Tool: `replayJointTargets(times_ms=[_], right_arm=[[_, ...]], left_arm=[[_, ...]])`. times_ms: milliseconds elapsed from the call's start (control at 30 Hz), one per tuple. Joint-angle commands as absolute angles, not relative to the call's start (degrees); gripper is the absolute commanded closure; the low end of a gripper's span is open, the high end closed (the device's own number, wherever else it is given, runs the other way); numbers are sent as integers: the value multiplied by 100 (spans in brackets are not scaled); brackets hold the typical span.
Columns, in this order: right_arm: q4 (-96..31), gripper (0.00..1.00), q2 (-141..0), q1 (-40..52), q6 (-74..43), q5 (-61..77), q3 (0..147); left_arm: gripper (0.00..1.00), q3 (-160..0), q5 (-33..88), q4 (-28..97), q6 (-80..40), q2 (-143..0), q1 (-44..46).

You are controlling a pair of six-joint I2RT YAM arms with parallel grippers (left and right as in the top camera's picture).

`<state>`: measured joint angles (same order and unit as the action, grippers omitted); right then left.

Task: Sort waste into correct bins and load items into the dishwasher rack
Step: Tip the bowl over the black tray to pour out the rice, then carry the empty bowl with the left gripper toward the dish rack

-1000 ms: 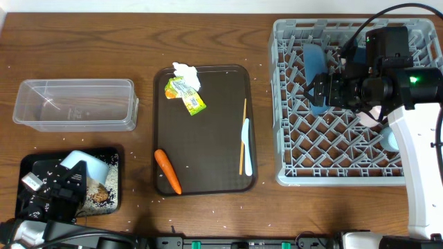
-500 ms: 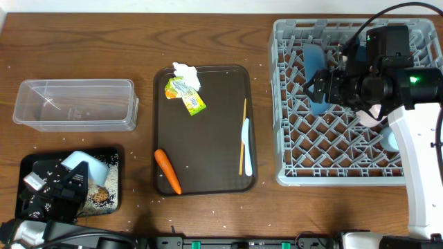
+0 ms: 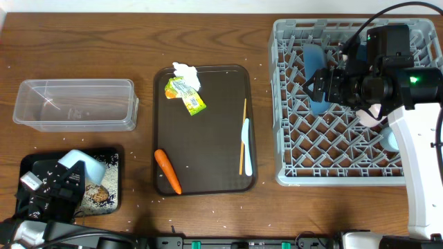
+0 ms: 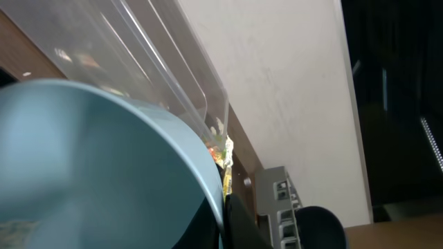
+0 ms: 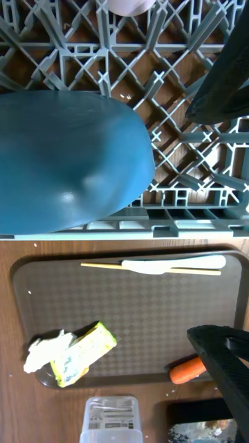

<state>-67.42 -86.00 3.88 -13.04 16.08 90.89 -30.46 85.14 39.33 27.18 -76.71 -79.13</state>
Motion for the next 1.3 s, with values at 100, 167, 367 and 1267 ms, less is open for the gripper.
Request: replayJointTargets(times_ms=[100, 167, 367, 1267], right_arm=[[-6790, 13, -8652, 421, -1367, 1693, 9100], [-6788, 14, -8652, 419, -1367, 1693, 9100], [-6740, 13, -8652, 419, -1367, 1693, 9100], [-6595, 13, -8652, 414, -1369, 1691, 9100]], left_arm=[[94, -3033, 8707, 3868, 2388, -7585, -7902], [94, -3033, 8801, 3852, 2718, -7575, -7813], [94, -3028, 9015, 3889, 2226, -7548, -7616], [94, -4053, 7710, -4810, -4250, -7201, -414]])
